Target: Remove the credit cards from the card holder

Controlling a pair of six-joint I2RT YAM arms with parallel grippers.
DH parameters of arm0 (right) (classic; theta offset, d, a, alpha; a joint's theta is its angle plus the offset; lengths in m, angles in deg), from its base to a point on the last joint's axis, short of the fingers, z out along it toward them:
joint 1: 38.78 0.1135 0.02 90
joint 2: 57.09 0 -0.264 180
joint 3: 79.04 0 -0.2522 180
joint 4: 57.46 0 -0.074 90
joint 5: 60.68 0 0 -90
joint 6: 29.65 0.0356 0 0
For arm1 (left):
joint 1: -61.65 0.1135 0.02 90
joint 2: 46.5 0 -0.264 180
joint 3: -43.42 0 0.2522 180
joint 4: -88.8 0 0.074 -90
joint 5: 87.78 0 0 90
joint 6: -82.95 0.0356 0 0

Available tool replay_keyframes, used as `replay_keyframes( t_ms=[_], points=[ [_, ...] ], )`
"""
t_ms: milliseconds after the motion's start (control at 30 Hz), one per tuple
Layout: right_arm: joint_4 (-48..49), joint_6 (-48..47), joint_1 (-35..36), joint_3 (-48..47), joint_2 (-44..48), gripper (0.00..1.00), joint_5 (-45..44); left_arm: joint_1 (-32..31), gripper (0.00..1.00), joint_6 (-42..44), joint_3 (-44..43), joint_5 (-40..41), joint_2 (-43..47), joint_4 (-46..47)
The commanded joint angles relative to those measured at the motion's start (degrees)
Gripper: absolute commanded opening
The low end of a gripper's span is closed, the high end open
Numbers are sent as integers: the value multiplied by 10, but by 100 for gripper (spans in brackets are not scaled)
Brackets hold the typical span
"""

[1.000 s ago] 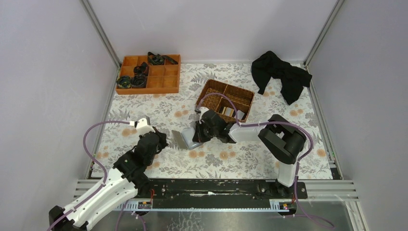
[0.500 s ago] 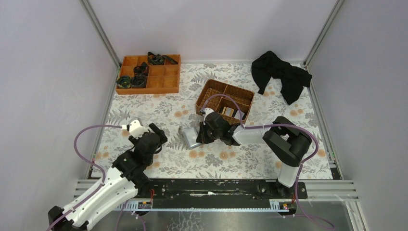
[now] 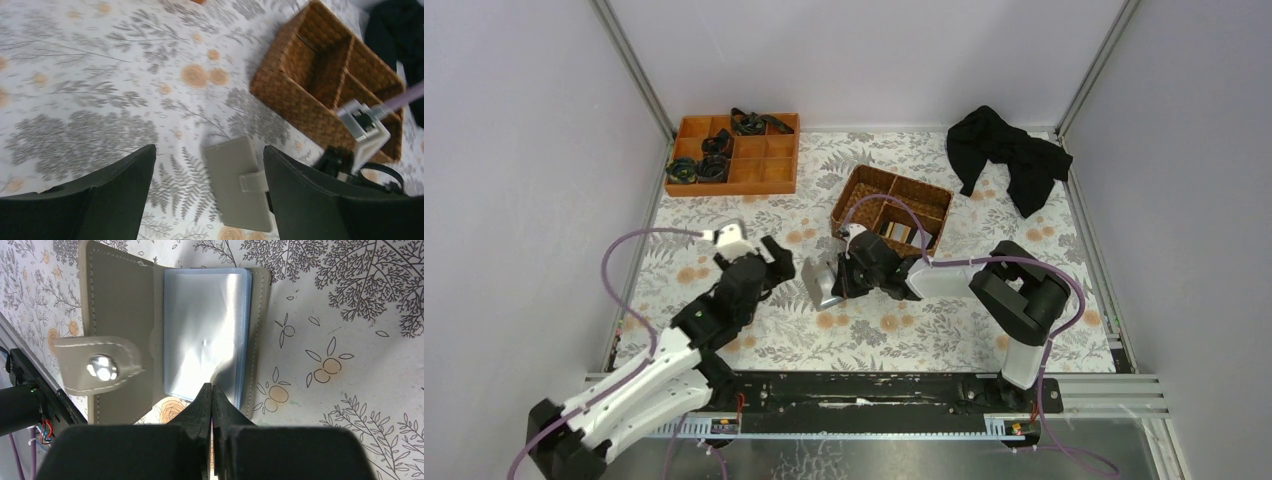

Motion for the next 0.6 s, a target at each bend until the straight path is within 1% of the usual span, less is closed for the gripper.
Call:
replay_keyframes(
  t_ms=[0, 133, 233, 333, 400, 467, 500, 533, 567],
  points=[
    [-75, -22, -7, 13, -37, 0, -35, -20, 85, 69, -55, -80, -110, 154],
    [-64, -16, -8, 22, -36, 0, -31, -23, 79, 58, -123, -109, -254, 174],
    [-53, -14, -7, 31, -34, 0, -26, -23, 79, 39, -155, -126, -337, 175],
    [-48, -11, -7, 39, -31, 0, -23, -23, 77, 21, -188, -124, -398, 138],
    [-47, -12, -7, 41, -31, 0, -24, -23, 72, 1, -204, -110, -419, 100],
    [-46, -13, -7, 42, -32, 0, -23, -23, 61, -34, -216, -84, -424, 50],
    [-46, -13, -7, 42, -32, 0, -23, -23, 57, -44, -223, -70, -422, 22],
    [-45, -14, -7, 42, -33, 0, -22, -23, 55, -55, -229, -58, -420, -10],
    [-44, -13, -7, 42, -35, 0, -21, -24, 54, -66, -234, -50, -414, -36]
  ],
)
